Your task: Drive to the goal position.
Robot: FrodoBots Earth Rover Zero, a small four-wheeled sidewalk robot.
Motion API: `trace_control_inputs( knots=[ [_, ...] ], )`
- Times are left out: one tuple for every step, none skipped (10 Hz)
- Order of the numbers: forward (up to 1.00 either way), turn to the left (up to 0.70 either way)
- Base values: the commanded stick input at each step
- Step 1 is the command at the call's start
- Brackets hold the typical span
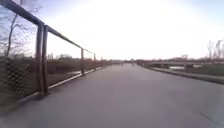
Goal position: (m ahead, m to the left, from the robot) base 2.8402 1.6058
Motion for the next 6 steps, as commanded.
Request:
trace_control_inputs(
  knots=[
    [1.0, 0.01],
    [1.0, 0.01],
    [1.0, 0.01],
    [1.0, 0.01],
    [1.0, 0.01],
    [1.0, 0.01]
  ],
)
